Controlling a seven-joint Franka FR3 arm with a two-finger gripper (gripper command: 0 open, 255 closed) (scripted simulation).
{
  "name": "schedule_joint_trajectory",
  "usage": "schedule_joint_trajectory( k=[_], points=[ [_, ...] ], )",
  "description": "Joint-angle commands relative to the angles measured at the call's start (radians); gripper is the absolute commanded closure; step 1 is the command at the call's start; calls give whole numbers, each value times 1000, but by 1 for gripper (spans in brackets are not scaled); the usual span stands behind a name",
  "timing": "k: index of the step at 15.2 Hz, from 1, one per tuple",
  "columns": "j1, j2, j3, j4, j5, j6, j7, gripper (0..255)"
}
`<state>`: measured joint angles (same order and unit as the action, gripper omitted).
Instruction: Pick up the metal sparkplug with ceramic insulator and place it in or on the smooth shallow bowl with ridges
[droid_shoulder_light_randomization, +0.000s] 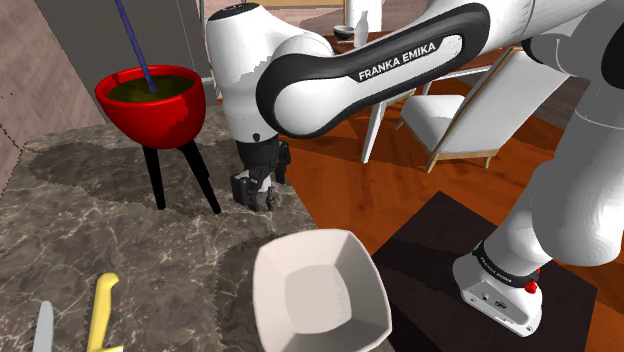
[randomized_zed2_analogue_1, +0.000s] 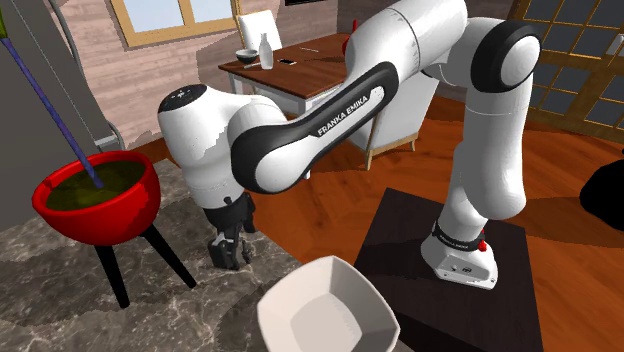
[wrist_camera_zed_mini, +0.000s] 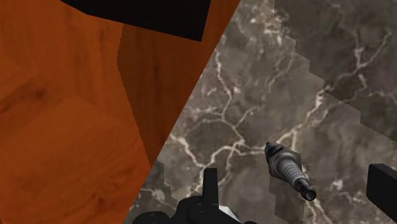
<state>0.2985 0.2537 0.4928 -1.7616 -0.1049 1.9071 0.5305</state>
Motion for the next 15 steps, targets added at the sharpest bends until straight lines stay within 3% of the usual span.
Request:
schedule_joint_trajectory(
  k=[1, 5, 6, 15],
  points=[
    [0, 0, 0, -2, 0, 2, 1, 0],
    [0, 0, 0, -2, 0, 2, 1, 0],
    [0, 0, 0, -2, 0, 2, 1, 255],
    [0, 0, 0, -2, 0, 2, 1, 255]
  ],
)
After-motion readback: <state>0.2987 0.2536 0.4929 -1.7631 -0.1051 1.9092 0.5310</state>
